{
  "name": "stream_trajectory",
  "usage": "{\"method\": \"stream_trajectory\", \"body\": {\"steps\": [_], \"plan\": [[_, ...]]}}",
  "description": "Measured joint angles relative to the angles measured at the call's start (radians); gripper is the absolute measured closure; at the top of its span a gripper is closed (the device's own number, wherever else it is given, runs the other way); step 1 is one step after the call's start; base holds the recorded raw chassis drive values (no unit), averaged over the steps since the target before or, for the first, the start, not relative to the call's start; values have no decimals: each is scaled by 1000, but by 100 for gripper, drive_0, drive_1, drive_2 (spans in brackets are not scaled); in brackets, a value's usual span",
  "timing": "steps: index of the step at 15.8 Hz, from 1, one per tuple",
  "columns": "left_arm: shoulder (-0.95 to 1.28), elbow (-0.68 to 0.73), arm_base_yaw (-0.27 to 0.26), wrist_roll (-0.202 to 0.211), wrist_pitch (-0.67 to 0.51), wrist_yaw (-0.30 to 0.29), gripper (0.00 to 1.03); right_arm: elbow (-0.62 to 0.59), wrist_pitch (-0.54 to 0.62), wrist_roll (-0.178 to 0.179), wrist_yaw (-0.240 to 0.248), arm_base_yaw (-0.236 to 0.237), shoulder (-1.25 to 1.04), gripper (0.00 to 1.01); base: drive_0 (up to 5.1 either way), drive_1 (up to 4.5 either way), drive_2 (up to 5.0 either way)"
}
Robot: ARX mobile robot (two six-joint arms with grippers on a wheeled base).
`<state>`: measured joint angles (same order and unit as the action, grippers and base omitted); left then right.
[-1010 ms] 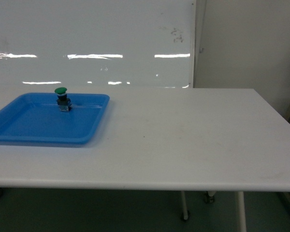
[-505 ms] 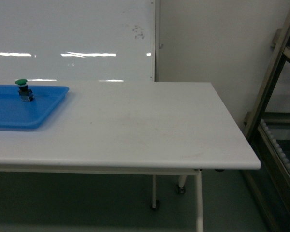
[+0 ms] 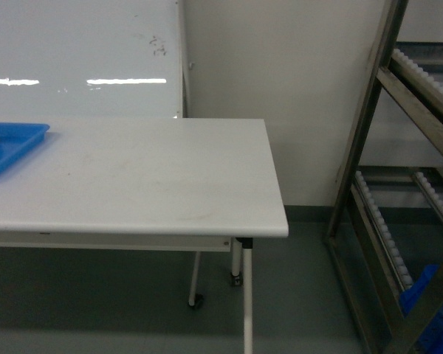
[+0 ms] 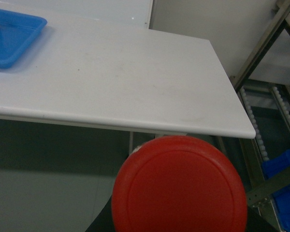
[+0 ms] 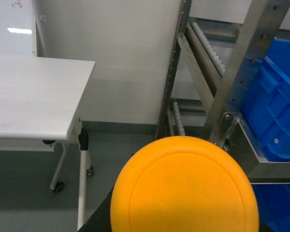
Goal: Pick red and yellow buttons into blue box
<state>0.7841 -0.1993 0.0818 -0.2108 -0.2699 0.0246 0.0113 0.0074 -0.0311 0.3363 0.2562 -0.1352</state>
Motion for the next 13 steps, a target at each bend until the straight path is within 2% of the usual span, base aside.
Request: {"method": "stream_trajectory", "body": {"steps": [13], "plan": [[0,0,0,0,-1,0,79,0,1,0,0,0,0,76,493,-244,-244]]}}
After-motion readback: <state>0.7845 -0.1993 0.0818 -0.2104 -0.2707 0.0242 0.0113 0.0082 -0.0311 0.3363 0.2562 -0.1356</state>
